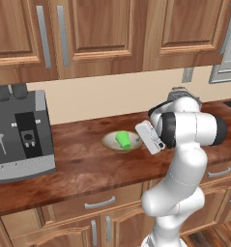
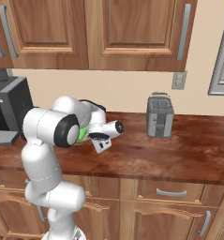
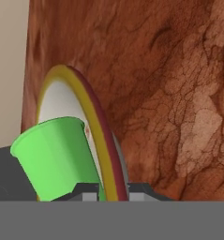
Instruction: Place the cup inside the bowl on the dining table and move the bowl to any counter.
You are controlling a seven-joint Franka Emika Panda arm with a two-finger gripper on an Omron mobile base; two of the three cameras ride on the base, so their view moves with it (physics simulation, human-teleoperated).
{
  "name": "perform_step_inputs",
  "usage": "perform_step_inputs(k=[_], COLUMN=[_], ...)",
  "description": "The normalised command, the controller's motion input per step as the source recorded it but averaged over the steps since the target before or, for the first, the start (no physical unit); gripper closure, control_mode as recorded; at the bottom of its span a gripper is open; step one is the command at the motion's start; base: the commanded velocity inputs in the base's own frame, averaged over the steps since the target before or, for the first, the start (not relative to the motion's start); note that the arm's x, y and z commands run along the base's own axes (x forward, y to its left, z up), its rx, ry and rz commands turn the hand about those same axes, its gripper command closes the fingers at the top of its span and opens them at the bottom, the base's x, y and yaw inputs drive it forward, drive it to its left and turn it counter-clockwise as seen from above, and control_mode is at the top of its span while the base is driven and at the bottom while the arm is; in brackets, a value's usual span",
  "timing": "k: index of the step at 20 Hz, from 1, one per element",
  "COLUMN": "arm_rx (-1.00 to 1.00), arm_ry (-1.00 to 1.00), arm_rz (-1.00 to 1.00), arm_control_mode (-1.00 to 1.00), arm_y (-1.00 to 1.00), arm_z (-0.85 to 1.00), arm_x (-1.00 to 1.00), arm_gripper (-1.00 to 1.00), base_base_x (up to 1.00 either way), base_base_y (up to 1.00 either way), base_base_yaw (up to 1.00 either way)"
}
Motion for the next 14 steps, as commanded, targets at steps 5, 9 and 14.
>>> perform_step_inputs(k=[5, 9, 14], arm_rx=[0.00, 0.00, 0.00], arm_ry=[0.00, 0.00, 0.00], arm_rz=[0.00, 0.00, 0.00], arm_control_mode=[-1.00, -1.00, -1.00], arm_y=[0.00, 0.00, 0.00], arm_z=[0.00, 0.00, 0.00], arm_x=[0.00, 0.00, 0.00], arm_gripper=[-1.00, -1.00, -1.00], base_base_x=[0.00, 0.00, 0.00], base_base_y=[0.00, 0.00, 0.00], base_base_yaw=[0.00, 0.00, 0.00])
